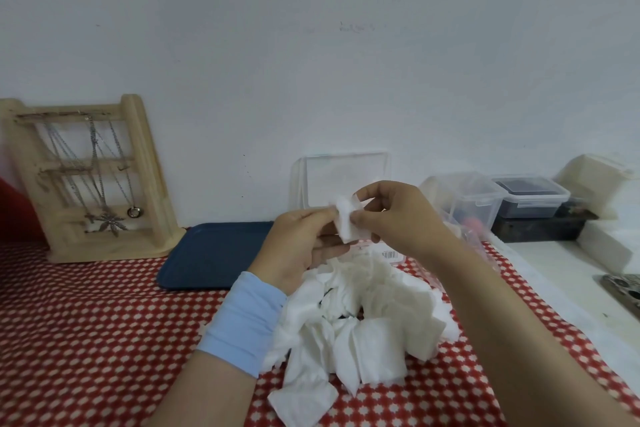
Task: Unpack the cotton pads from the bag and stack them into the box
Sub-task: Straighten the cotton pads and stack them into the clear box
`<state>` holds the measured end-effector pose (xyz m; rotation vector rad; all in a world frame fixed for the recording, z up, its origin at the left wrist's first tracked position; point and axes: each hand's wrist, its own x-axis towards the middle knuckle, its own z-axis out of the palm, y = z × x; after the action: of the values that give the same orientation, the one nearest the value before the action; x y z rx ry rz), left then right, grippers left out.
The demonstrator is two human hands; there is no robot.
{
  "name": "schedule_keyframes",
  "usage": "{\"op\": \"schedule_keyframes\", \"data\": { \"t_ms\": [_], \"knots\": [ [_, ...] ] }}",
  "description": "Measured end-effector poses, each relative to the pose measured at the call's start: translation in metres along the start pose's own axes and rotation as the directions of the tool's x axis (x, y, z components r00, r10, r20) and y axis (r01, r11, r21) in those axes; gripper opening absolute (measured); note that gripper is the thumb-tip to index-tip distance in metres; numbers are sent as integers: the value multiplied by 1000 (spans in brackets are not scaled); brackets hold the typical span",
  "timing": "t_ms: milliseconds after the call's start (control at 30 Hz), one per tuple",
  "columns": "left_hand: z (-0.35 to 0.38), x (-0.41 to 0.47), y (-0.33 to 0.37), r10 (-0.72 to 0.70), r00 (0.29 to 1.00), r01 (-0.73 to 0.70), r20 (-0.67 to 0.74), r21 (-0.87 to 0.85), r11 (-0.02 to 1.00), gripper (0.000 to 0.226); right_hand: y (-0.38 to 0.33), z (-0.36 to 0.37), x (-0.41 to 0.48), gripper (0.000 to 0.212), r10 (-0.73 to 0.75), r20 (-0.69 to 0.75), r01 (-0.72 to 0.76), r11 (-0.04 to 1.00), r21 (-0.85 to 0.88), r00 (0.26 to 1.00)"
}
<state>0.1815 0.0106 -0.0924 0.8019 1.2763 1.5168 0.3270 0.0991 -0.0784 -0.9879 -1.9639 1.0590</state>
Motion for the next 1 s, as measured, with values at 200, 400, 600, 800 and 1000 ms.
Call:
{"op": "schedule_keyframes", "data": {
  "t_ms": [200,400,600,800,1000],
  "knots": [
    [-4,-1,2,21,999,-25,26,129,991,12,4,-3,3,15,-24,-18,24,1000,1,1000],
    [-5,-5,6,-6,998,-1,68,111,994,15,-2,-4,-2,44,2,-35,0,998,56,999],
    [-9,-4,7,-71,991,61,113,85,995,19,3,-10,3,28,14,-125,-16,1000,-14,992],
    [-9,-5,9,-103,981,96,163,52,994,22,-3,-15,-5,49,63,98,-74,991,112,993],
    [-14,2,3,-11,993,29,-115,155,987,15,4,-19,1,28,55,12,-52,988,-144,998]
  ]
}}
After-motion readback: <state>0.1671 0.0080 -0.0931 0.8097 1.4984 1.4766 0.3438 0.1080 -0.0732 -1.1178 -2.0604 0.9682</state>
